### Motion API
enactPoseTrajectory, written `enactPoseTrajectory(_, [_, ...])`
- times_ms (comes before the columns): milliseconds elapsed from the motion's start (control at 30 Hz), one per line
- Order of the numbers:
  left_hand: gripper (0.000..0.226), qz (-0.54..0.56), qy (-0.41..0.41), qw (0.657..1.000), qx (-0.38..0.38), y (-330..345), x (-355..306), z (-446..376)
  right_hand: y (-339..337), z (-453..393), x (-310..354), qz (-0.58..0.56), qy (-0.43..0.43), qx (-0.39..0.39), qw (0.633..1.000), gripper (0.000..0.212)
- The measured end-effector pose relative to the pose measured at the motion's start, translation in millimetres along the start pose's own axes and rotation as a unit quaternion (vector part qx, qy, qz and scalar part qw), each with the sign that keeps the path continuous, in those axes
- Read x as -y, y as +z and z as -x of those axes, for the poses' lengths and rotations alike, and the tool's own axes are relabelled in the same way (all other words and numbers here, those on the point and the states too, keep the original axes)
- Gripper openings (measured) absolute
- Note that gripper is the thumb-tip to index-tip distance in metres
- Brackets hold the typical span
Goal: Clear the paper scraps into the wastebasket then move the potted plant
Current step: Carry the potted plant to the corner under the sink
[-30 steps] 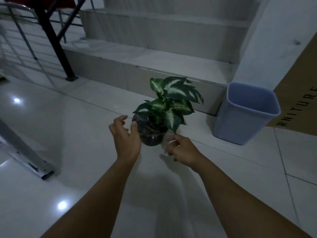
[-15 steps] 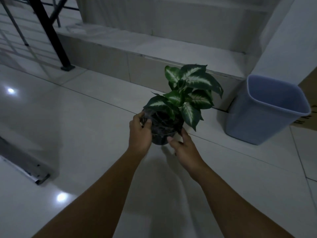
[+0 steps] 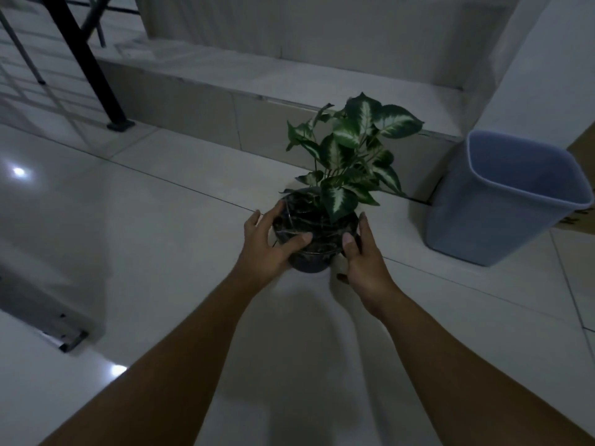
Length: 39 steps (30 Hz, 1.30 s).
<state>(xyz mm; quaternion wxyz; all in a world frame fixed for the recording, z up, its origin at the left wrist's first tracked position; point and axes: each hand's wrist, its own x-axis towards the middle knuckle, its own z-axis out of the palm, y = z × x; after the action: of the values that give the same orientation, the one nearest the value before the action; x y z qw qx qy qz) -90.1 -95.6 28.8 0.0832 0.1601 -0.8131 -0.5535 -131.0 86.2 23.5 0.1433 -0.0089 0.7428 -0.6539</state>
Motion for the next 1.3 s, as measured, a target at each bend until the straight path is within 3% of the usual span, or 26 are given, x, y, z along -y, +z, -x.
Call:
enactPoseTrajectory(67, [0.109, -0.051, 0.007, 0.997, 0.057, -3, 6, -10, -1, -2, -1, -0.014, -0.008, 0.008, 1.000, 0.063])
enactPoseTrajectory(167, [0.118, -0.079, 0.032, 0.992, 0.096, 1, 7, -13, 0, -4, -5, -0.050, 0.024, 0.007, 0.998, 0.065])
enactPoseTrajectory(367, [0.115, -0.036, 0.073, 0.996, 0.024, 15, 1, -2, -9, 6, 3, -0.064, 0.052, 0.046, 0.996, 0.046])
enactPoseTrajectory(700, [0.110, 0.026, 0.156, 0.986, -0.050, 25, -92, 47, -65, 51, 71, -0.092, -0.005, 0.053, 0.994, 0.050])
enactPoseTrajectory(900, [0.103, 0.027, 0.219, 0.975, -0.041, 44, -187, 66, -124, 89, 133, -0.139, -0.056, 0.017, 0.989, 0.049])
enactPoseTrajectory(967, [0.100, 0.021, 0.235, 0.971, -0.024, 55, -218, 71, -149, 101, 148, -0.158, -0.065, 0.000, 0.985, 0.060])
enactPoseTrajectory(1300, [0.090, 0.067, 0.318, 0.940, 0.102, 182, -348, 106, -323, 177, 192, -0.177, -0.093, -0.160, 0.967, 0.060])
